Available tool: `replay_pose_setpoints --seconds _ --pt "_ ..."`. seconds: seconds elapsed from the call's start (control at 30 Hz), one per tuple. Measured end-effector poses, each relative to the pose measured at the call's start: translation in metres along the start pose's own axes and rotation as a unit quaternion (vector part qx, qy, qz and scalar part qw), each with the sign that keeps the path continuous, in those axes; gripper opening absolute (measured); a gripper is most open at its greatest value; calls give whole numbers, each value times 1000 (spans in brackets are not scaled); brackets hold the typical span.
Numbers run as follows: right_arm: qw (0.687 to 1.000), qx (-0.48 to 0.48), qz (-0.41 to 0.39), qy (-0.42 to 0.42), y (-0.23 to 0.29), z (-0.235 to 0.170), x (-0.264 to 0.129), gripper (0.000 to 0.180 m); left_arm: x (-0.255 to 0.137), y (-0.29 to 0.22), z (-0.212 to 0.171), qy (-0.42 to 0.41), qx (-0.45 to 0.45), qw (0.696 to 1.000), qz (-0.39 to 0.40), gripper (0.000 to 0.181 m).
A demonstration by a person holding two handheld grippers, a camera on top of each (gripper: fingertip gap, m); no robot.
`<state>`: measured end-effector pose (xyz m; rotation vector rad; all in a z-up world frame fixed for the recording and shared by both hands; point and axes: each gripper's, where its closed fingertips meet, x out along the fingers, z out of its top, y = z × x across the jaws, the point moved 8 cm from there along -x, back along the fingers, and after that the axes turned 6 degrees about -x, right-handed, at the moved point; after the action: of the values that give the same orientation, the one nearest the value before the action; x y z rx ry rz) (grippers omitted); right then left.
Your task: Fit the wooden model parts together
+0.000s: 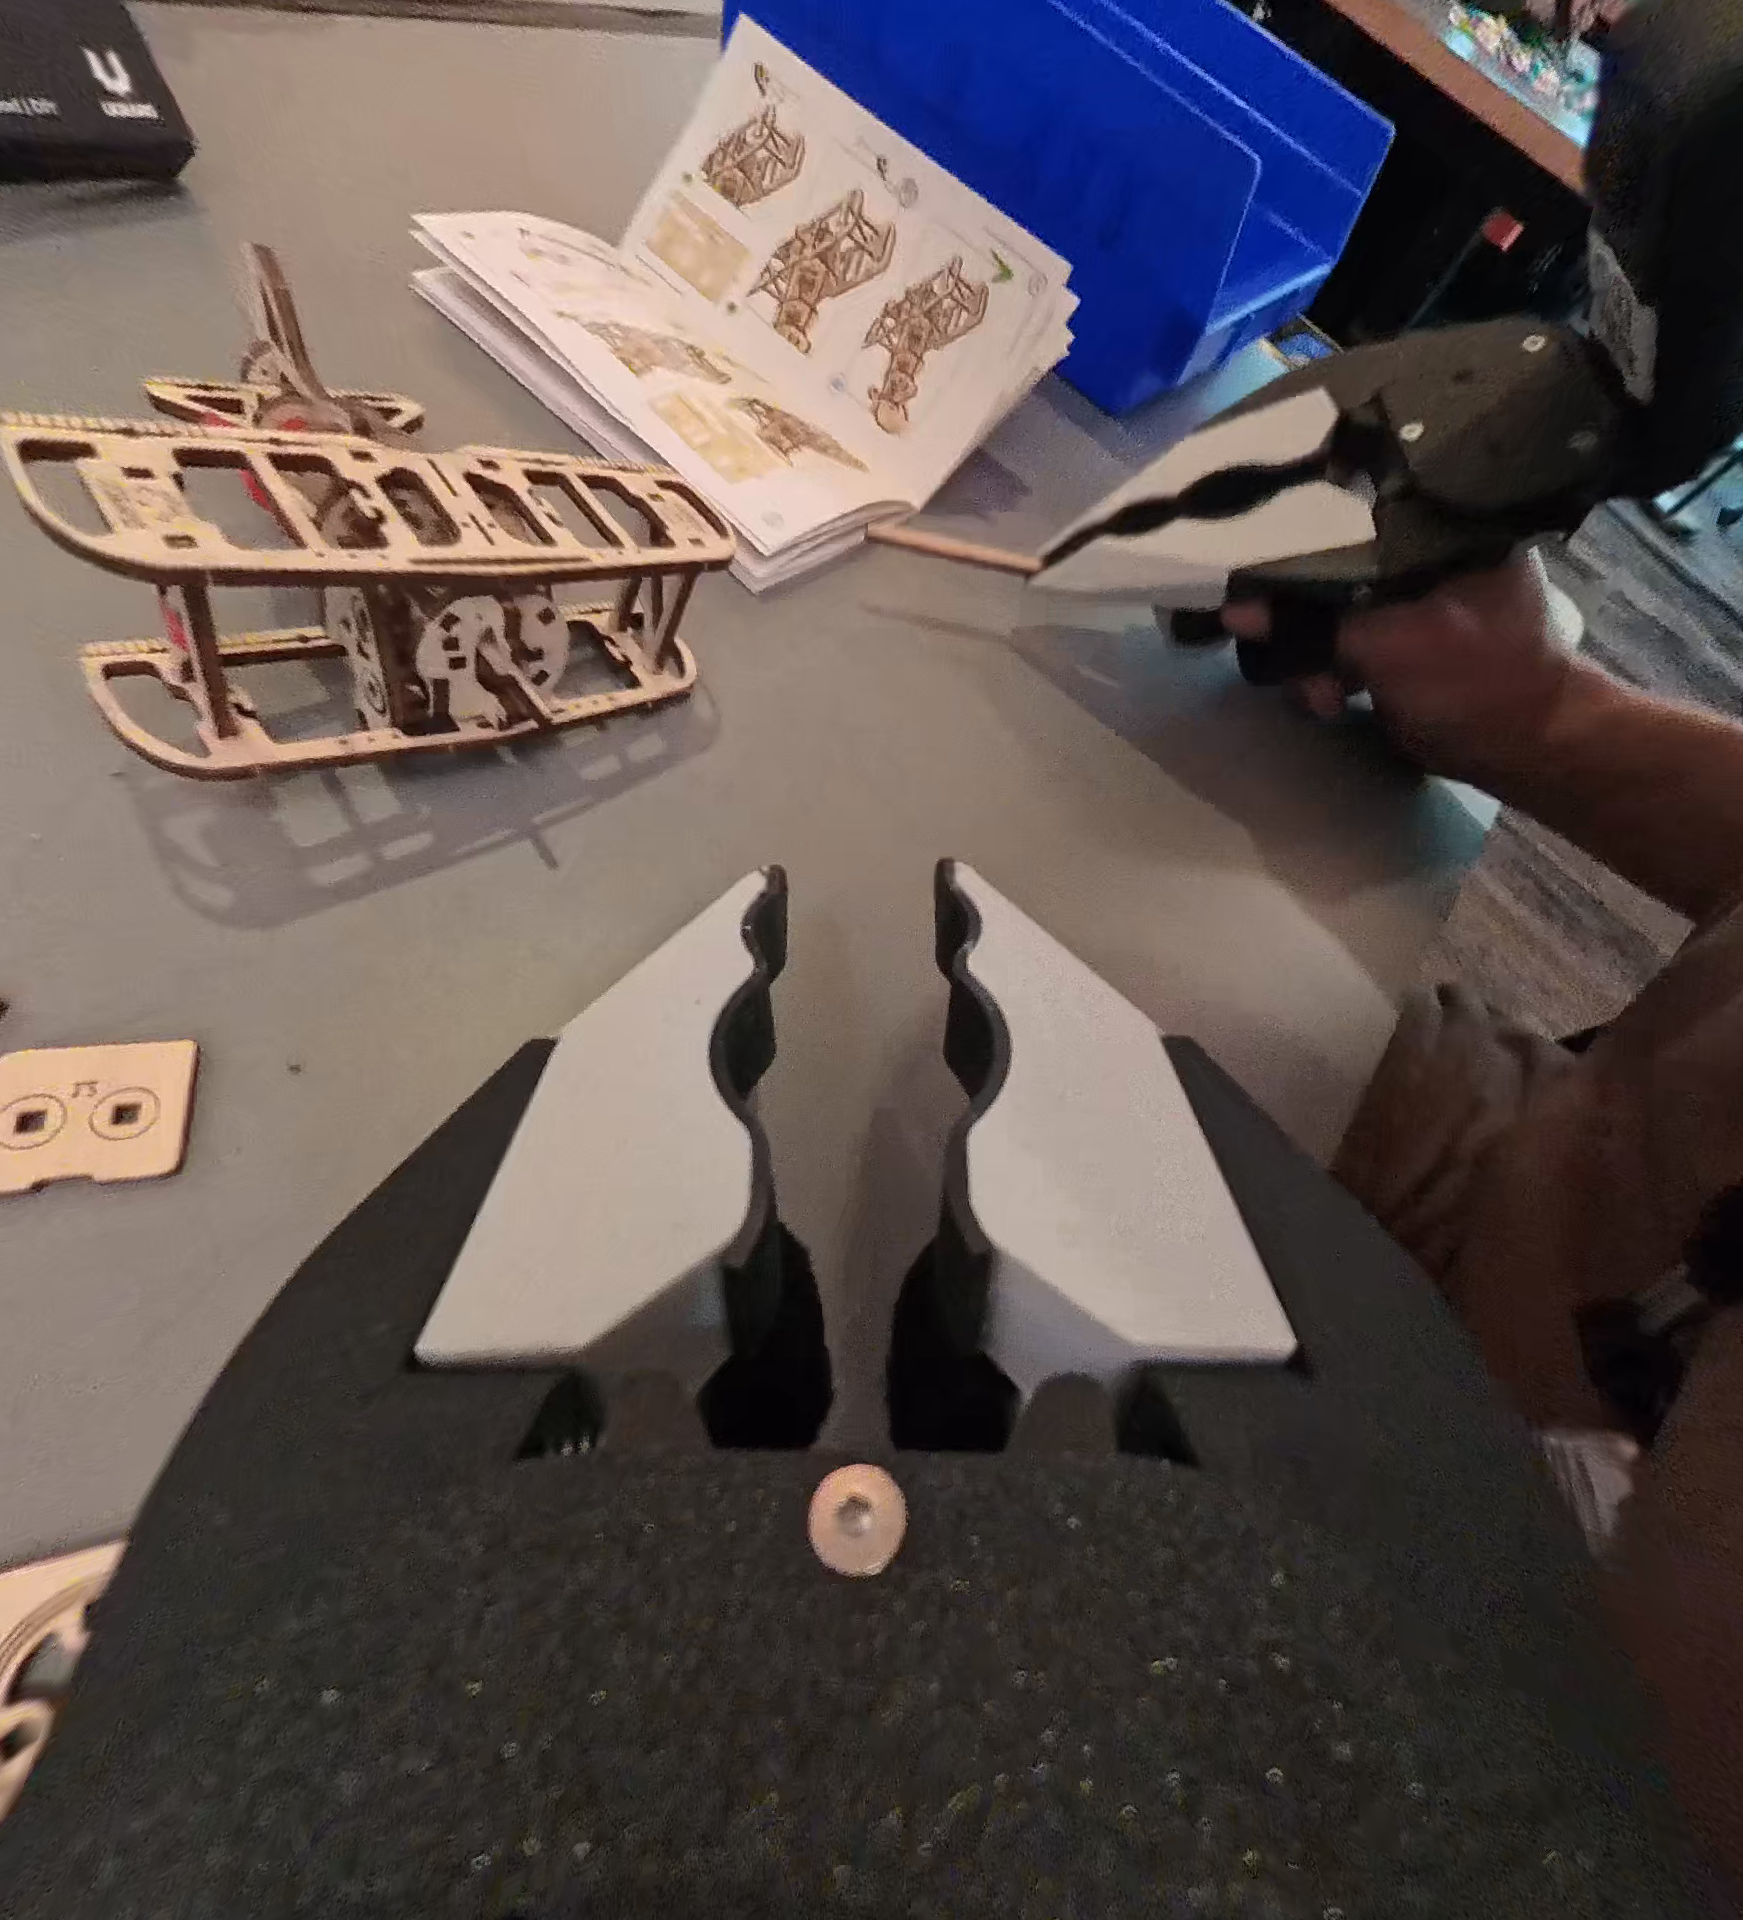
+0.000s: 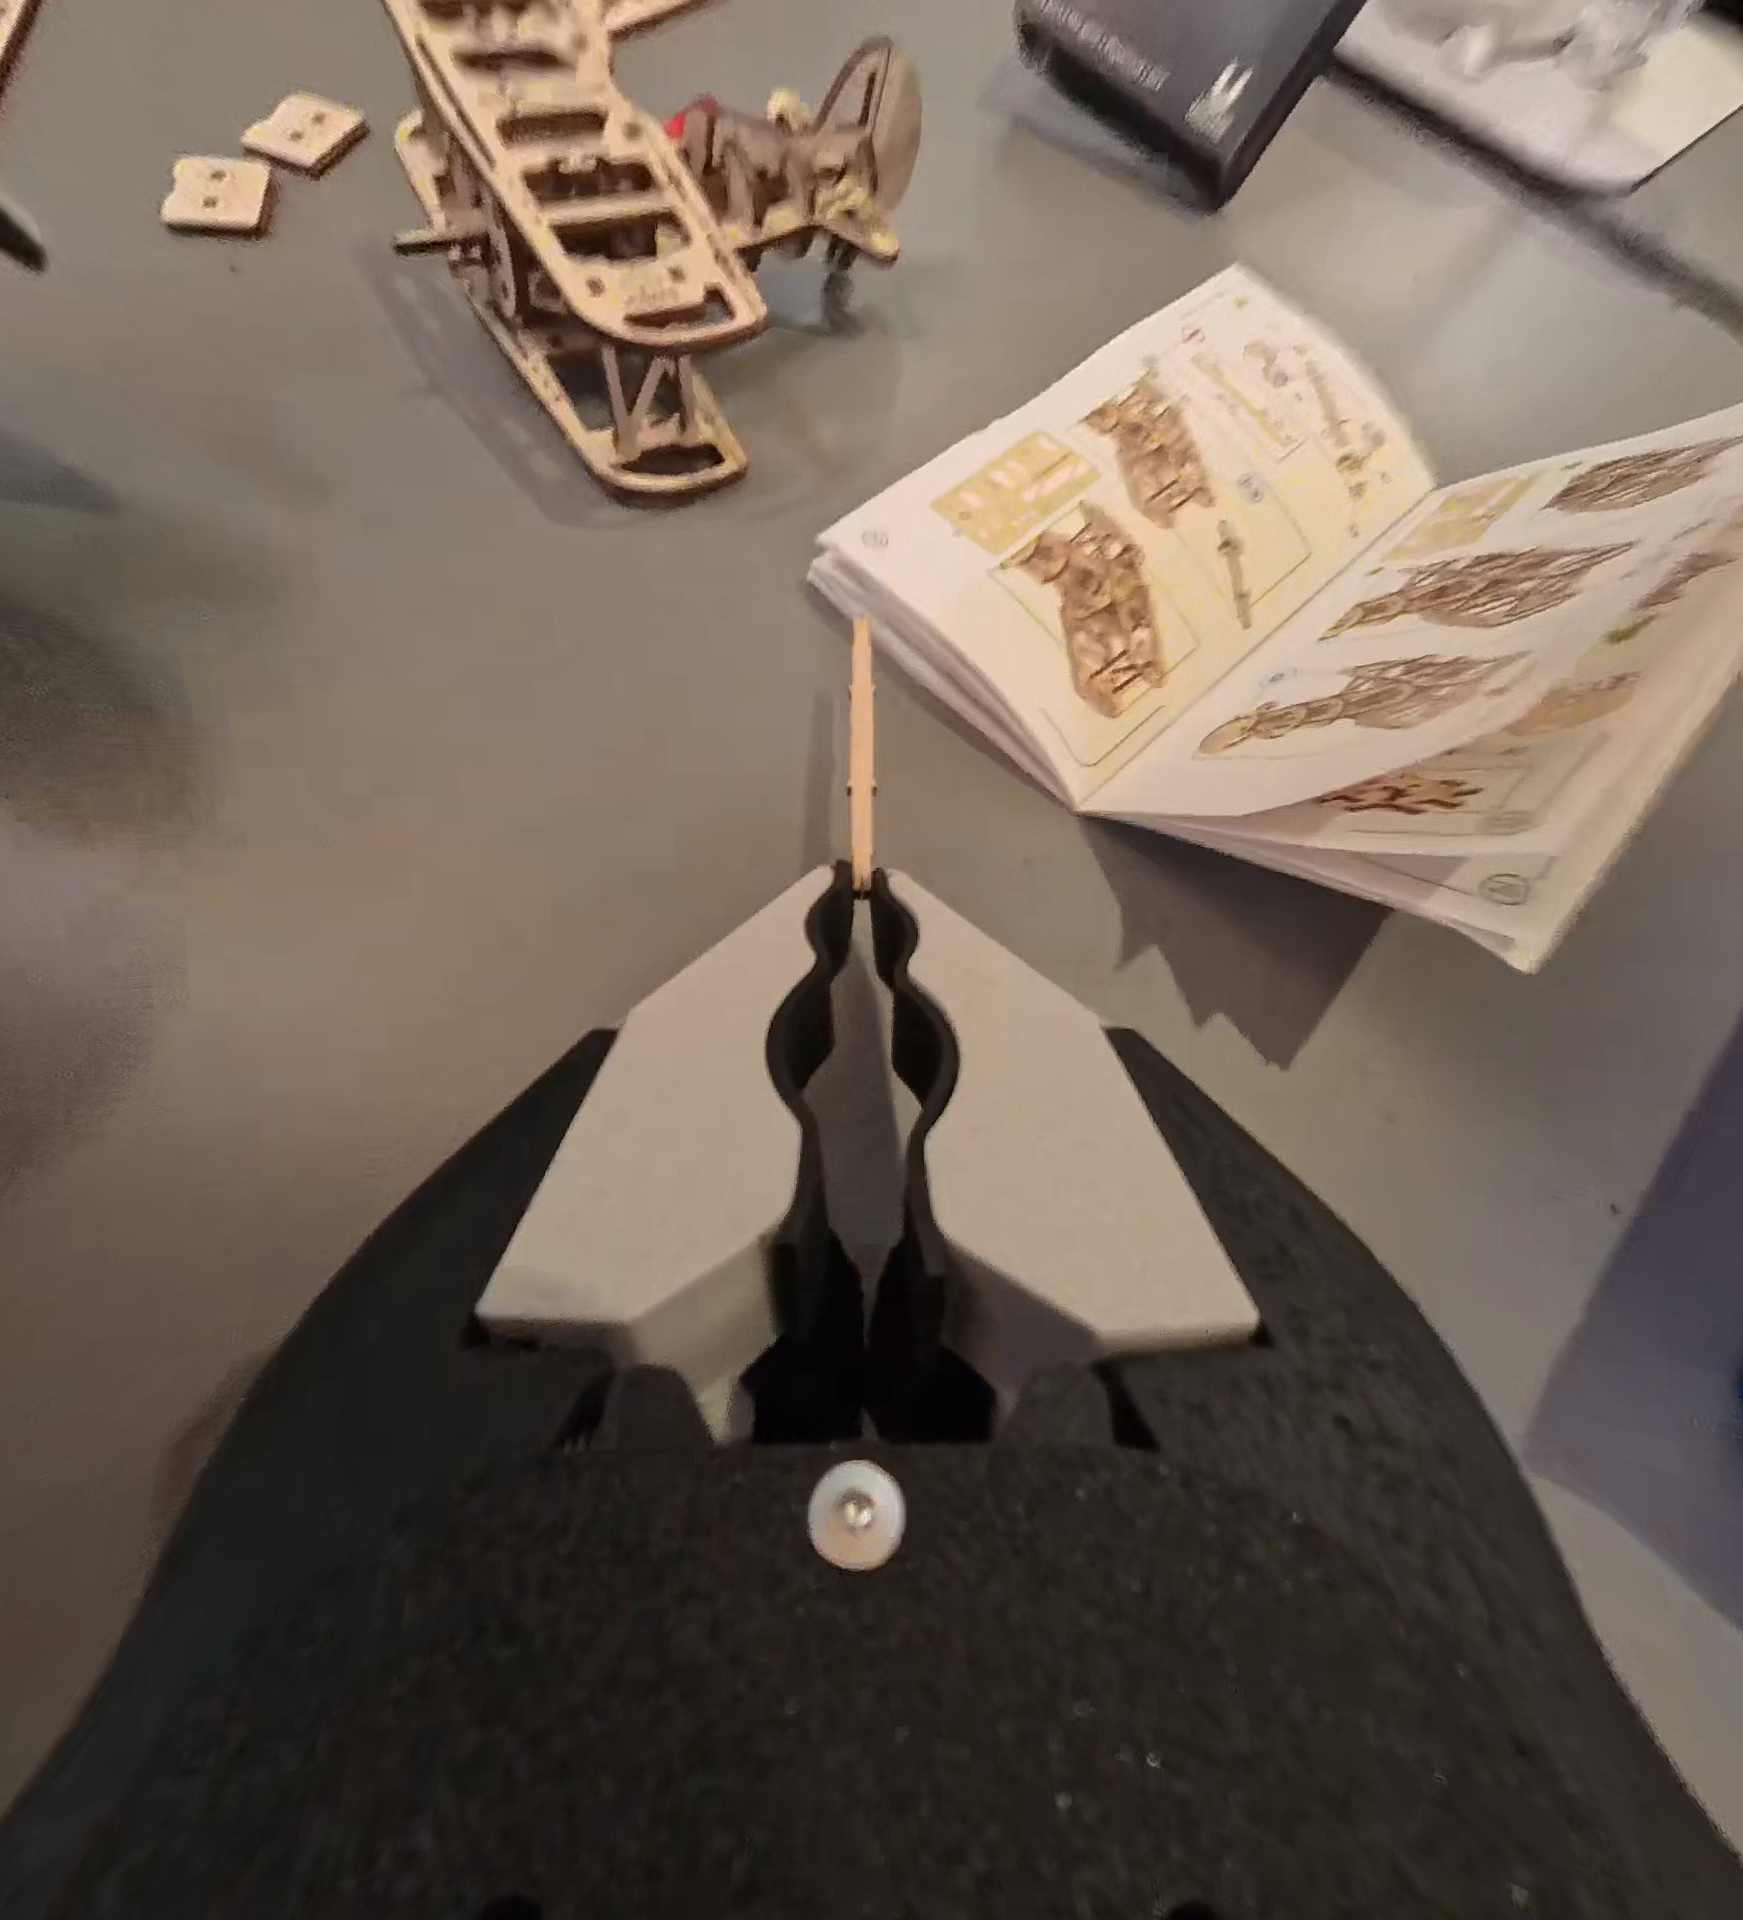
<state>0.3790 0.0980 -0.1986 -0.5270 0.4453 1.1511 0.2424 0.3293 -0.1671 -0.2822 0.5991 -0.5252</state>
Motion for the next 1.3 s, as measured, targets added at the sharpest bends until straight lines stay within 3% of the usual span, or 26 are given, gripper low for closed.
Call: replay_pose_setpoints --seconds 0.1,0.33,0.6,0.83,1.3 --pt "998 27 48 27 -2 -3 7 2 11 6 1 5 9 1000 21 26" --pt "993 72 89 -6 -8 -2 1 2 23 15 -9 32 -25 999 -8 25" --pt "993 36 111 7 1 -1 4 2 22 19 -9 32 -44 998 -10 25" --pt "983 6 182 2 13 -1 1 2 21 17 -9 33 6 999 31 20" --pt "980 -27 193 27 21 -3 4 2 21 21 -11 42 -3 998 38 20"
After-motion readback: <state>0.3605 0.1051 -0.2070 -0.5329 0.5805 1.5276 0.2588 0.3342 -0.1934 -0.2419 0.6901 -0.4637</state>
